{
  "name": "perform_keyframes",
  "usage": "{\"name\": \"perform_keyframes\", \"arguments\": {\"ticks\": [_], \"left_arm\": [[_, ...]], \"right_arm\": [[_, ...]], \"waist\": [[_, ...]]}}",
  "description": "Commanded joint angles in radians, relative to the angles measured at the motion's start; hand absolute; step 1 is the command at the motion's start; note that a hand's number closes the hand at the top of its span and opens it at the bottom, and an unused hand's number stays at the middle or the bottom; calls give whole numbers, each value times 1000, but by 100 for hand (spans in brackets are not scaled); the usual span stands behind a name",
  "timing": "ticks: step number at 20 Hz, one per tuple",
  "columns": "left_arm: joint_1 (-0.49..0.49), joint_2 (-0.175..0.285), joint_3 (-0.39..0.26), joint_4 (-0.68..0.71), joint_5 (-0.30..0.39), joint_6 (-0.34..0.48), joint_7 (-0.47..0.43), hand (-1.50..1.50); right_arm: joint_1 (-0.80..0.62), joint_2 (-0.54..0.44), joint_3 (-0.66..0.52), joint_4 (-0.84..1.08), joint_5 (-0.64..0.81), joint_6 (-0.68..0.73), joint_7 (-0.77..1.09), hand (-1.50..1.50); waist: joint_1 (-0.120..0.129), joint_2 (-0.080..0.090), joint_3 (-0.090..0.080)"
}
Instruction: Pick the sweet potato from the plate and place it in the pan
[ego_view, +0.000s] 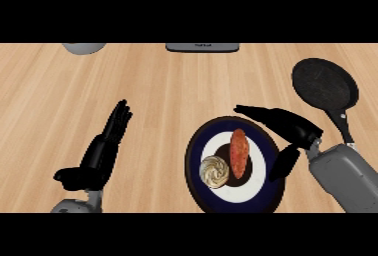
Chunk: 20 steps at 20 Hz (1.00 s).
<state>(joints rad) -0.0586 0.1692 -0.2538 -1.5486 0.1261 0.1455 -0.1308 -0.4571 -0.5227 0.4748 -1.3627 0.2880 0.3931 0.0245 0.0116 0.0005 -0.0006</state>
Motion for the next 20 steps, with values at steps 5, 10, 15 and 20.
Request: {"name": "perform_keyframes", "arguments": {"ticks": [5,10,15,20], "left_arm": [[17,-55,3,31,-44,-7,-40,0],[111,-13,23,-77,-35,-62,-9,0],[72,-50,53,-59,-55,-65,-11,0],[72,-36,73,-129,-52,-91,71,0]], "right_arm": [[7,127,11,52,183,32,64,-150],[34,126,-60,75,216,91,16,-150],[50,171,-130,87,280,95,-24,-150],[52,253,-147,155,338,62,-32,-150]], "waist": [[-10,-1,0],[-6,-1,1],[-8,-1,1],[-7,-1,1]]}}
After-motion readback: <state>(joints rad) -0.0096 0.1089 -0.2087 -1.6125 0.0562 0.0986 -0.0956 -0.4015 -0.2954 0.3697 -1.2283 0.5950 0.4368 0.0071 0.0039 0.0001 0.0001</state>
